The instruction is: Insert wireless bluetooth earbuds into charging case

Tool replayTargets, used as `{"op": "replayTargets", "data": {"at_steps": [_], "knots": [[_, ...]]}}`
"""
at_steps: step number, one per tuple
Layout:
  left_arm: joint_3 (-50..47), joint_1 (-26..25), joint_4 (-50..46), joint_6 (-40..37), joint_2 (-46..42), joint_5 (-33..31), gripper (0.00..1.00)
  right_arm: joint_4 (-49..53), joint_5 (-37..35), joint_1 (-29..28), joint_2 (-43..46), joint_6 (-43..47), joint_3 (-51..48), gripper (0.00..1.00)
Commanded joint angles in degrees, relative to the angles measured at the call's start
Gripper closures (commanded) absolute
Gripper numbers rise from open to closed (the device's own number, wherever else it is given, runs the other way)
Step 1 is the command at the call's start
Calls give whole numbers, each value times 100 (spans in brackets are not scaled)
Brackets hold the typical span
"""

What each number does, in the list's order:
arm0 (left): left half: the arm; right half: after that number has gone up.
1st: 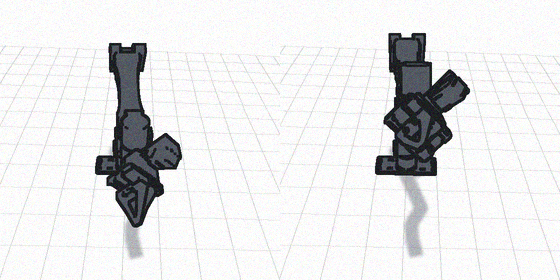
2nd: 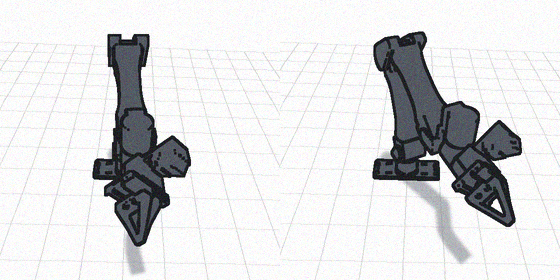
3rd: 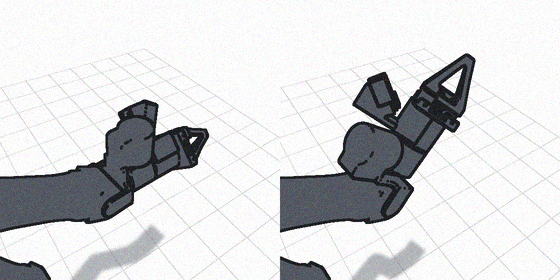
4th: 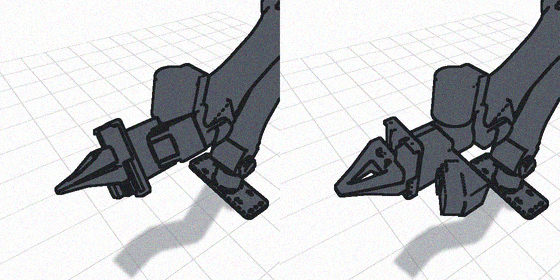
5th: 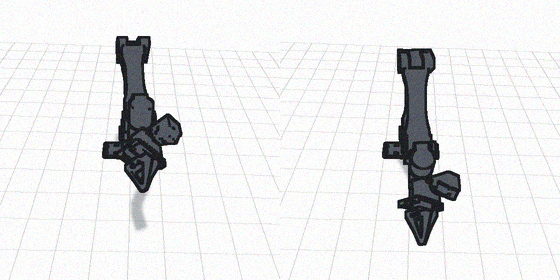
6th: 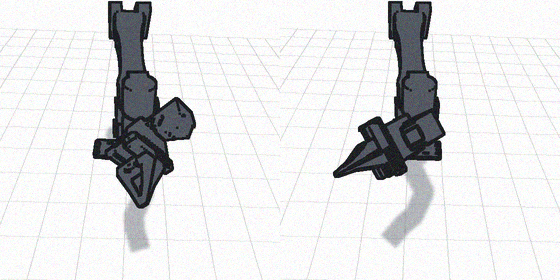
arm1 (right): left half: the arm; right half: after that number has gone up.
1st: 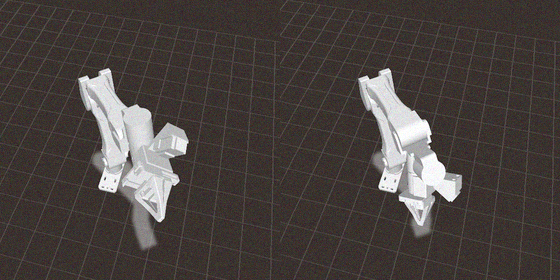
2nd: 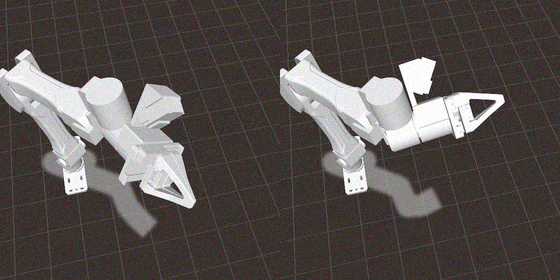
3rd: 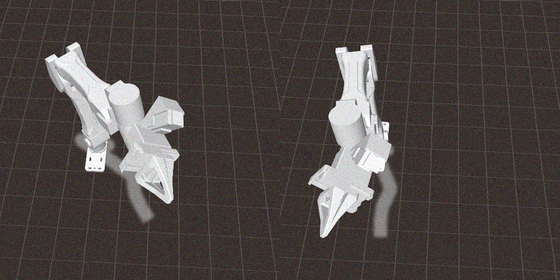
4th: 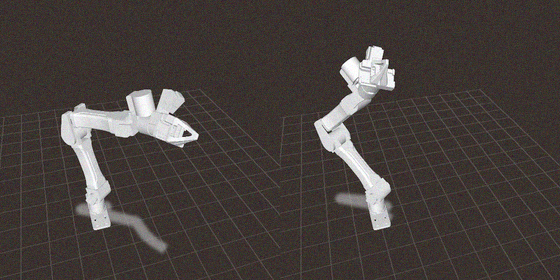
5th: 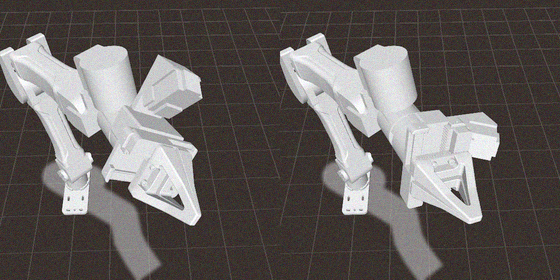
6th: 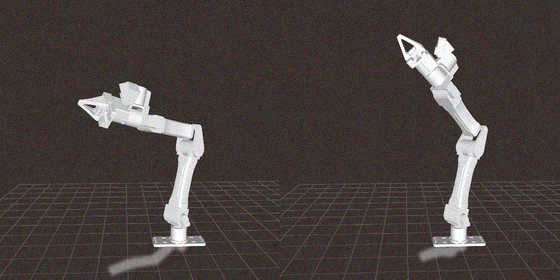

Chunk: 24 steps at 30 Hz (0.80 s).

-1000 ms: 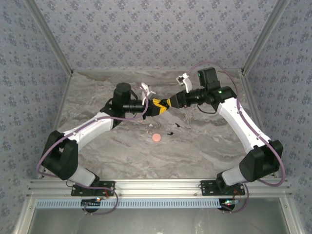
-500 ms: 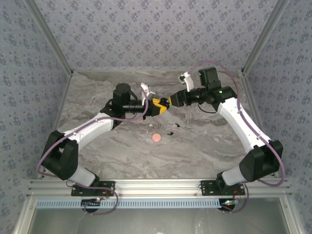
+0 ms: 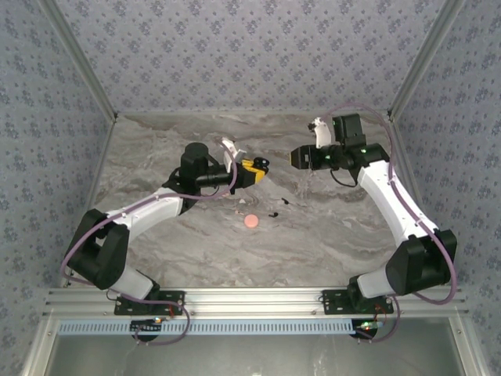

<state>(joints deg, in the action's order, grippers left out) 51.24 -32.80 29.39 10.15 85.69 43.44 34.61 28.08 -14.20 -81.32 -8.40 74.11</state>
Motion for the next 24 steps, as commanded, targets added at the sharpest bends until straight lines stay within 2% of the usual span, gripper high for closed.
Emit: {"op": "replayTargets", "data": {"at_steps": [1,11,18,24], "knots": [[-151,-28,643,188,-244,-152,90,208,-138,-14,-230,-156,-304,47],[-453,-97,738,198,-592,-262,88,114,-455,-416,-1209,-207,-529,54],[-585,-132,527,111,-883,-409,88,133,-180,-684,-1728,-166,-432,71],[-647,-139,348,-13,-1068,-544,88,175,-180,-880,-2074,-177,-510,77]]}}
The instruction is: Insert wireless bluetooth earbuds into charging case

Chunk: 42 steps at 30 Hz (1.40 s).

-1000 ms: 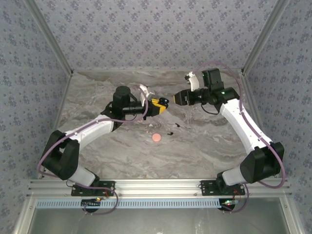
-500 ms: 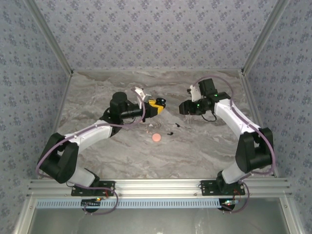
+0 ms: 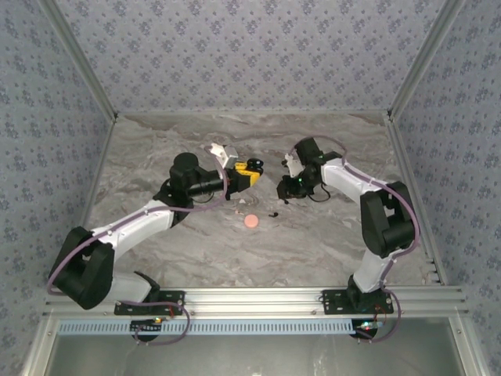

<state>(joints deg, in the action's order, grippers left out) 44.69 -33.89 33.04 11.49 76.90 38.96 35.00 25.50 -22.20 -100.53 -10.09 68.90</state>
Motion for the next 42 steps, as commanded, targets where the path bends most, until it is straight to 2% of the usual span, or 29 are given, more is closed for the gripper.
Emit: {"op": "replayTargets", "data": {"at_steps": [1,10,36,42], "knots": [[14,-31,-38,-153,-202,-112,88,116,42,-96,-188,-27,-7,78],[28,-30,-192,-252,-246,-150,88,25,-28,-240,-531,-61,-9,78],[20,-37,-298,-321,-239,-191,88,557,-1832,-280,-902,-108,275,81],[23,-38,-314,-347,-222,-203,88,650,-1989,-280,-900,-68,400,81]]}}
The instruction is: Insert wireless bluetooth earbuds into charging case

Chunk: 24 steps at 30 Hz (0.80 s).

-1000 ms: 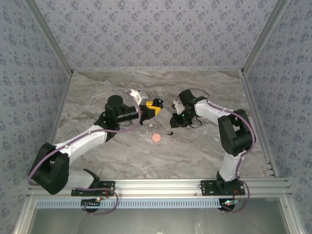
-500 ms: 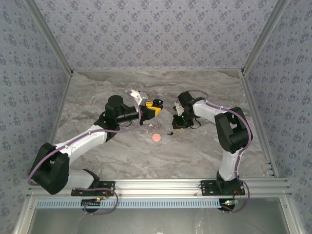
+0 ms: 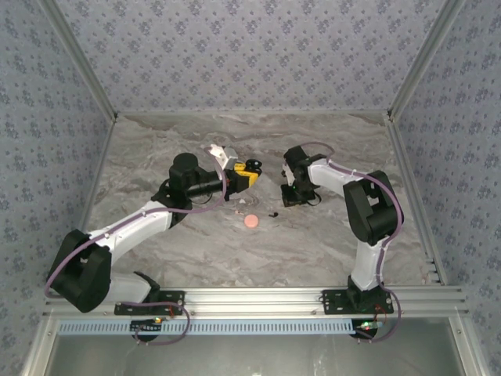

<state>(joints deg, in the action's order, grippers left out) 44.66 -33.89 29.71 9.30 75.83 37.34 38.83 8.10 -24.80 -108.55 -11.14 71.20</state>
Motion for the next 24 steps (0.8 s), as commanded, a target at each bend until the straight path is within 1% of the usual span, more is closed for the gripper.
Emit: {"op": "replayTargets", "data": {"at_steps": [1,4,8,12,15,19,24], "knots": [[29,-34,17,-130,-113,-43,88,274,-231,-26,-76,41,175,81],[26,-37,-7,-125,-127,-42,88,252,-138,-24,95,50,158,80],[50,-32,-35,-146,-139,-51,88,198,126,69,409,16,166,75],[68,-37,-49,-156,-156,-51,88,125,332,219,586,-94,217,69],[72,-33,-55,-158,-157,-60,88,94,335,317,594,-164,258,65],[86,-37,-80,-168,-165,-69,88,209,65,460,474,-205,429,63],[81,-41,-84,-185,-170,-78,88,267,304,531,169,-126,728,61]]}}
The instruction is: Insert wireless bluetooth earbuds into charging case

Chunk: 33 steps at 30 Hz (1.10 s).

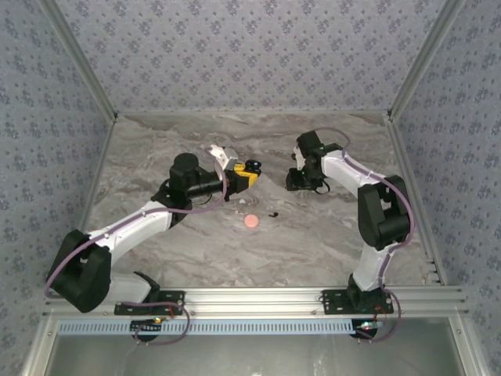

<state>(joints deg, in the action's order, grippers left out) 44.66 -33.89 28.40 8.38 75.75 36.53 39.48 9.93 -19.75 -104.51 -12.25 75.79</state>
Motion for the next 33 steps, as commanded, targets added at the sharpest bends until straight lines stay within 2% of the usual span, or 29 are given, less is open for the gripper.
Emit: {"op": "replayTargets", "data": {"at_steps": [1,5,11,16,24,33], "knots": [[82,-37,43,-98,-155,3,88,195,185,29,-305,-6,332,61],[94,-32,16,-114,-148,-9,88,170,256,31,-566,-28,564,61],[111,-32,30,-115,-130,-7,88,165,526,24,-1009,137,1076,75],[129,-33,10,-125,-106,0,88,442,729,3,-1520,306,1599,81],[136,-33,-8,-118,-95,-15,88,827,424,-61,-2104,441,2155,82],[105,-40,-2,-95,-109,-4,88,1107,-128,-54,-2249,461,2307,83]]}}
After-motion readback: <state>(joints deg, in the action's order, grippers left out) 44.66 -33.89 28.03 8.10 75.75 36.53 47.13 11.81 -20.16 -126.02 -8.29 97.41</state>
